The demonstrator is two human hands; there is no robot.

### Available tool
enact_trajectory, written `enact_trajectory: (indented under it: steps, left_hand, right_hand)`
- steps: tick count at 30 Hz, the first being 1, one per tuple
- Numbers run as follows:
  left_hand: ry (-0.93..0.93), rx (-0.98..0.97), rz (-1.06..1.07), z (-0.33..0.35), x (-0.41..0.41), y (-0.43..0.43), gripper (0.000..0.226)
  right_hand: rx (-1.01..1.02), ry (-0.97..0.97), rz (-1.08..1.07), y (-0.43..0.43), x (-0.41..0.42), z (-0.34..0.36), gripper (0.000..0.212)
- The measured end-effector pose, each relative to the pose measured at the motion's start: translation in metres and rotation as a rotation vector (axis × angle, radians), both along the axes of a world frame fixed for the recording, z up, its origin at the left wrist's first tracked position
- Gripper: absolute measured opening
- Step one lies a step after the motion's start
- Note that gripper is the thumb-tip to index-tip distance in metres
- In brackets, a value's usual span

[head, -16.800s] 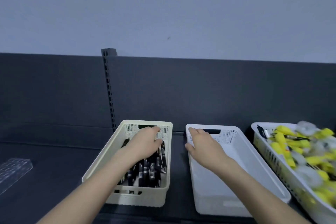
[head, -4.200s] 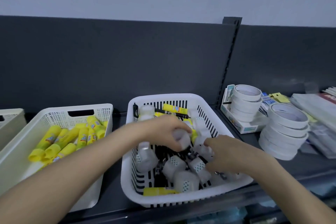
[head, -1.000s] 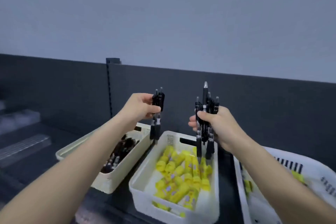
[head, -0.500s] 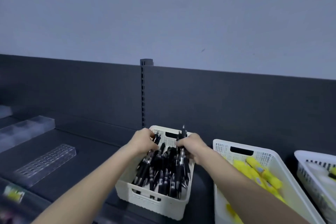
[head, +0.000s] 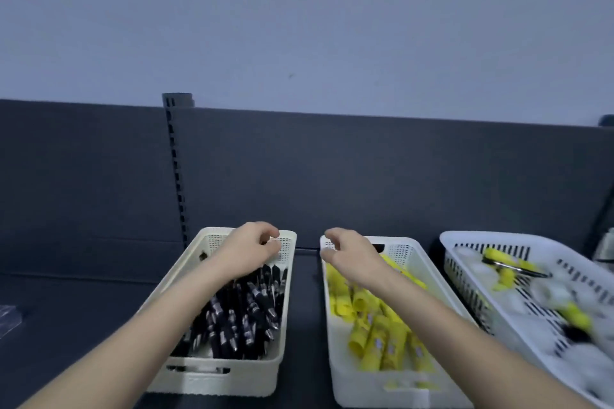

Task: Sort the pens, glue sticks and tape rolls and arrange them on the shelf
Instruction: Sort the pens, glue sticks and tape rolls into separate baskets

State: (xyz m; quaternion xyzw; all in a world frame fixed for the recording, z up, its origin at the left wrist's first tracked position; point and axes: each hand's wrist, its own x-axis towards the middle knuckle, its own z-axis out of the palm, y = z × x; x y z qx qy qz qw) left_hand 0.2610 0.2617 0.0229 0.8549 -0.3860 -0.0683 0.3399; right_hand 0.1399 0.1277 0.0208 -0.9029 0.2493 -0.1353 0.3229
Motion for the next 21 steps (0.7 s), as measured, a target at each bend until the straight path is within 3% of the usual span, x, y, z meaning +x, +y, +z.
enact_trajectory:
  steps: [2,7,14,21]
  left_hand:
    - [-0.014,0.008,-0.080,0.001,-0.017,-0.020,0.029]
    - [-0.044,0.015,-0.211,0.004,-0.065,-0.073,0.028]
    - [-0.053,0.067,-0.298,-0.001,-0.143,-0.156,0.030]
    - [-0.025,0.099,-0.271,-0.008,-0.222,-0.229,0.029]
  right_hand:
    - [-0.061,-0.001,-0.045,-0.018,-0.022,0.001,0.008]
    - [-0.178,0.010,-0.165,-0.071,-0.084,0.006,0.040]
    - [-0.159,0.054,-0.236,-0.155,-0.191,0.000,0.046]
    - [-0.172,0.172,-0.215,-0.234,-0.279,-0.013,0.037]
